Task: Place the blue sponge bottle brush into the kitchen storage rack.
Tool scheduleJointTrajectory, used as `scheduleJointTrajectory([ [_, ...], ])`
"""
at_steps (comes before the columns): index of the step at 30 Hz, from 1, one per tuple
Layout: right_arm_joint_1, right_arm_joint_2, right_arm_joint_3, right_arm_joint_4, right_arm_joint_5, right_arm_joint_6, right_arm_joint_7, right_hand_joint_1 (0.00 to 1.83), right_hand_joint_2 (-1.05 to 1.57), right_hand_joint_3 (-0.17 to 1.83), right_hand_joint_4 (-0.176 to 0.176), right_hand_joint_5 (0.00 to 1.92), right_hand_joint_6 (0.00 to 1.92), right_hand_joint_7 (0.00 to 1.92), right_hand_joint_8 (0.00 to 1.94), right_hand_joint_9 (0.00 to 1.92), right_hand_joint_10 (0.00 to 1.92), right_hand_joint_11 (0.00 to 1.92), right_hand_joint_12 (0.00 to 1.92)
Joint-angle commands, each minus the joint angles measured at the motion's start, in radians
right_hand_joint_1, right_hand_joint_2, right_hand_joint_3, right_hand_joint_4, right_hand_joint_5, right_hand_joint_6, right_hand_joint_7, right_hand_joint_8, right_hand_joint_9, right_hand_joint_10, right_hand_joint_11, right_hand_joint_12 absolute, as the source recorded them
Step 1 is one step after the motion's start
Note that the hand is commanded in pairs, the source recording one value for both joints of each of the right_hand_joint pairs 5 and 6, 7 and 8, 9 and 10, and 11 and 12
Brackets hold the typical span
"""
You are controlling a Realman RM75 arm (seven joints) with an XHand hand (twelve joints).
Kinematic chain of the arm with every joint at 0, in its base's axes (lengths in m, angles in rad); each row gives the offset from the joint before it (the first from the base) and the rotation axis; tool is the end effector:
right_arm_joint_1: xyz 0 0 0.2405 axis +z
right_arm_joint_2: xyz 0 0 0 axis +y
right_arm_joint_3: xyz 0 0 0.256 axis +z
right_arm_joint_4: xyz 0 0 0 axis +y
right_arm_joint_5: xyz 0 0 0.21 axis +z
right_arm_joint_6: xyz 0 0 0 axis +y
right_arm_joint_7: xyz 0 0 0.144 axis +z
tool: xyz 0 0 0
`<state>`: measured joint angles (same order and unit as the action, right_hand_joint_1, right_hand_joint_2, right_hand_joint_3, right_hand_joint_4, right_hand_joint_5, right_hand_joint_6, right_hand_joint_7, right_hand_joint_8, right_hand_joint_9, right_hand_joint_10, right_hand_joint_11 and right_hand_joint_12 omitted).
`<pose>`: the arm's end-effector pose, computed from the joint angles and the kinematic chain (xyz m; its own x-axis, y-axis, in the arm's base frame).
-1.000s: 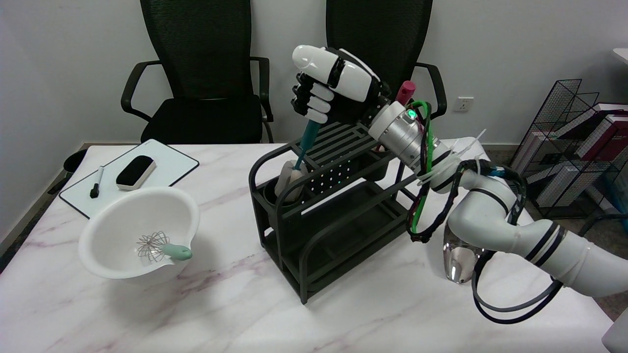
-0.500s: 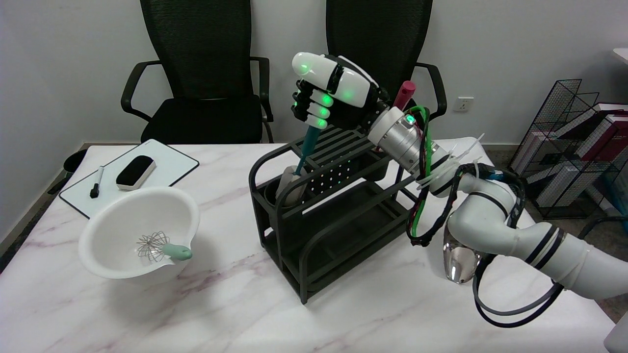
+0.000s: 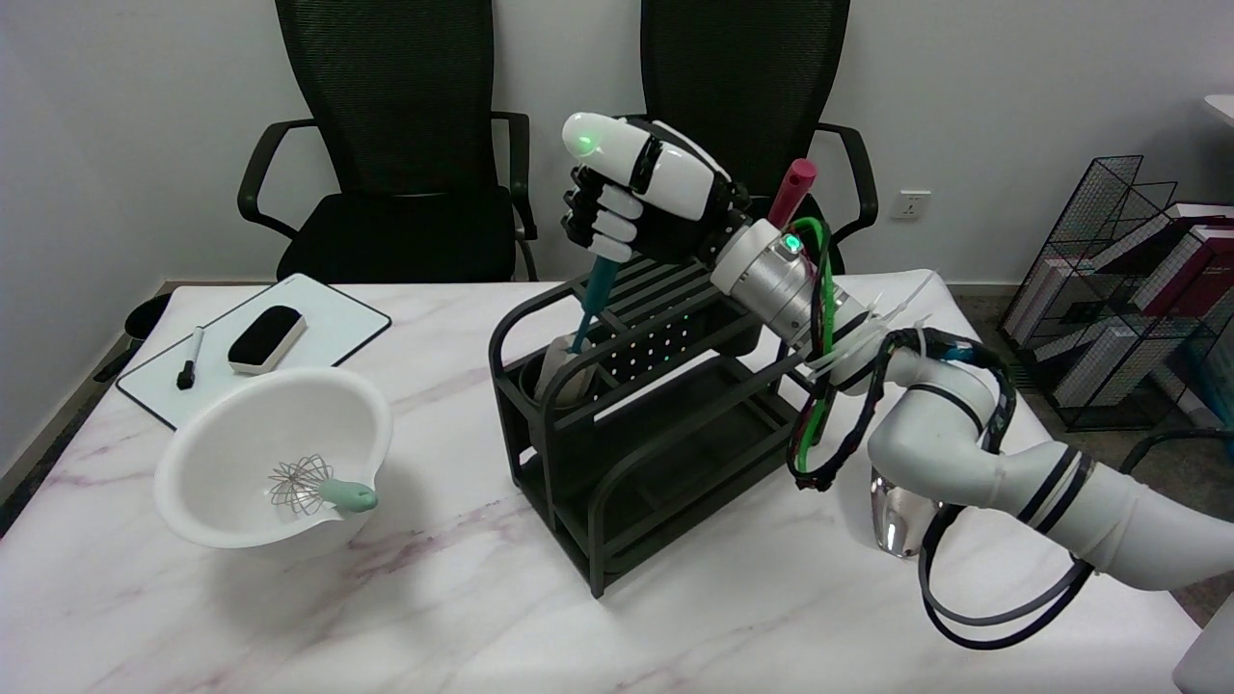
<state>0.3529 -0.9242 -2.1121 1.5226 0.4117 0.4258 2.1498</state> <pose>-0.1458 -0.3804 0.2469 -0.2233 -0.5653 0.7941 -0.9041 -0.1844 -0.3855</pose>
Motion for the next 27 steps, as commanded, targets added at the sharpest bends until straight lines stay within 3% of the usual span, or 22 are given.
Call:
scheduleJointTrajectory([
  [1, 0.008, -0.041, -0.032, -0.032, 0.002, 0.030, 0.003, 0.95, 1.57, 0.38, 0.000, 1.92, 1.92, 1.92, 1.92, 1.92, 1.92, 1.87, 1.87],
  [11, -0.001, -0.055, -0.036, -0.041, 0.002, 0.041, 0.003, 0.89, 1.57, 0.38, 0.000, 1.92, 1.92, 1.82, 1.82, 1.82, 1.82, 1.62, 1.62],
  [13, -0.001, -0.055, -0.036, -0.041, 0.002, 0.042, 0.003, 0.87, 1.57, 0.37, 0.000, 1.79, 1.79, 1.73, 1.73, 1.72, 1.72, 1.53, 1.53],
  [15, -0.001, -0.055, -0.036, -0.041, 0.002, 0.048, 0.003, 0.84, 1.56, 0.50, 0.000, 1.55, 1.55, 1.61, 1.61, 1.63, 1.63, 1.34, 1.34],
  [17, -0.001, -0.055, -0.035, -0.041, 0.002, 0.054, 0.003, 0.96, 1.27, 0.82, 0.000, 1.25, 1.25, 1.49, 1.49, 1.54, 1.54, 1.21, 1.21],
  [21, -0.001, -0.055, -0.034, -0.041, 0.002, 0.065, 0.003, 1.06, 0.98, 1.02, 0.000, 0.88, 0.88, 1.32, 1.32, 1.36, 1.36, 0.97, 0.97],
  [27, -0.001, -0.055, -0.033, -0.039, 0.002, 0.074, 0.003, 1.09, 0.87, 1.03, 0.000, 0.68, 0.68, 1.21, 1.21, 1.22, 1.22, 0.83, 0.83],
])
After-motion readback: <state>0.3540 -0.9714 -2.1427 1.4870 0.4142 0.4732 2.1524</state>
